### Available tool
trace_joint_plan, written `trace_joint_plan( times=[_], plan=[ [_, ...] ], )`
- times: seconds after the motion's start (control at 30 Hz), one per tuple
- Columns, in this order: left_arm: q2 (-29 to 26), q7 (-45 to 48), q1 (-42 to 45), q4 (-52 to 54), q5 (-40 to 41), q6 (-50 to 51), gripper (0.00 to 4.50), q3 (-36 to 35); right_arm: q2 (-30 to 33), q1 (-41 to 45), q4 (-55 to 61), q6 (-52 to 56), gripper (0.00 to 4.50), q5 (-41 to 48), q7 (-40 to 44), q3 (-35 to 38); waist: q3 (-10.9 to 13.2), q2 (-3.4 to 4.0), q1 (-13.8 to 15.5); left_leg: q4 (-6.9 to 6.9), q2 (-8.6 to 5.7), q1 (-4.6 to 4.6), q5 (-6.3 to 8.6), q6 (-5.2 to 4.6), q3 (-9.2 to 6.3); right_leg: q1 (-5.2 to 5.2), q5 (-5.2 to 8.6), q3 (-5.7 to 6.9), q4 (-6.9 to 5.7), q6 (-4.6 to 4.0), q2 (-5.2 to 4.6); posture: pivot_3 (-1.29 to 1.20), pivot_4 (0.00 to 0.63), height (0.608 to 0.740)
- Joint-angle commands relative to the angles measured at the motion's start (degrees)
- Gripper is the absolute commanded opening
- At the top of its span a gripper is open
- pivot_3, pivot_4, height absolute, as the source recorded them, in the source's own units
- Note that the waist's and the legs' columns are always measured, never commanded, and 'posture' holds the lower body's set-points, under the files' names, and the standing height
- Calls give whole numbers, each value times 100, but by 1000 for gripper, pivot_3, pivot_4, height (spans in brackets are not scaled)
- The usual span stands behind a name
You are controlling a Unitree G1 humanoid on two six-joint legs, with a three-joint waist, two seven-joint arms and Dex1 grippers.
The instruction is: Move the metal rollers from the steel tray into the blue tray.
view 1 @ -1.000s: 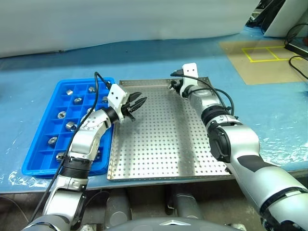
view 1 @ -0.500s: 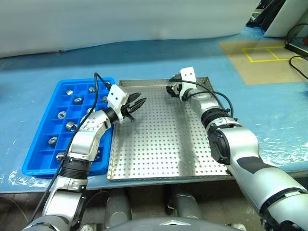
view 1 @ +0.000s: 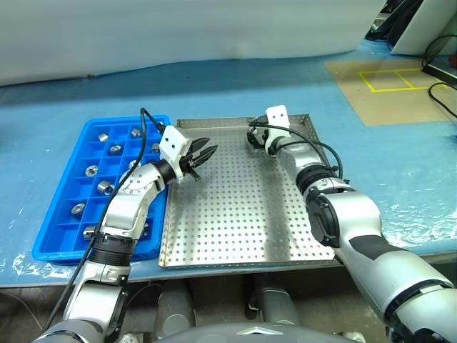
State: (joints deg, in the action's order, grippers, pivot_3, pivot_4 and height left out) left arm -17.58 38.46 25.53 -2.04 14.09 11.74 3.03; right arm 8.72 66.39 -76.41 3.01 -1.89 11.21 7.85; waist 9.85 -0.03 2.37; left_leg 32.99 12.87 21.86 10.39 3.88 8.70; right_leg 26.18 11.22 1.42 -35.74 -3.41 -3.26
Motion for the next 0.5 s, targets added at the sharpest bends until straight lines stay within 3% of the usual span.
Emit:
trace_joint_plan(
  times=[0.03,0.5],
  plan=[
    [8,-16,41,204,15,-49,1419,2,-41,198,67,-127,4479,9,-99,39,0,0,0,0,0,0,0,0,0,0,0,0,0,0,0,-36,150,740],
    [40,-63,6,254,-7,-29,1419,14,-192,366,-2,-128,4479,-41,-323,59,0,1,0,-1,0,0,0,0,0,0,0,0,0,0,0,-27,150,740]
  ],
)
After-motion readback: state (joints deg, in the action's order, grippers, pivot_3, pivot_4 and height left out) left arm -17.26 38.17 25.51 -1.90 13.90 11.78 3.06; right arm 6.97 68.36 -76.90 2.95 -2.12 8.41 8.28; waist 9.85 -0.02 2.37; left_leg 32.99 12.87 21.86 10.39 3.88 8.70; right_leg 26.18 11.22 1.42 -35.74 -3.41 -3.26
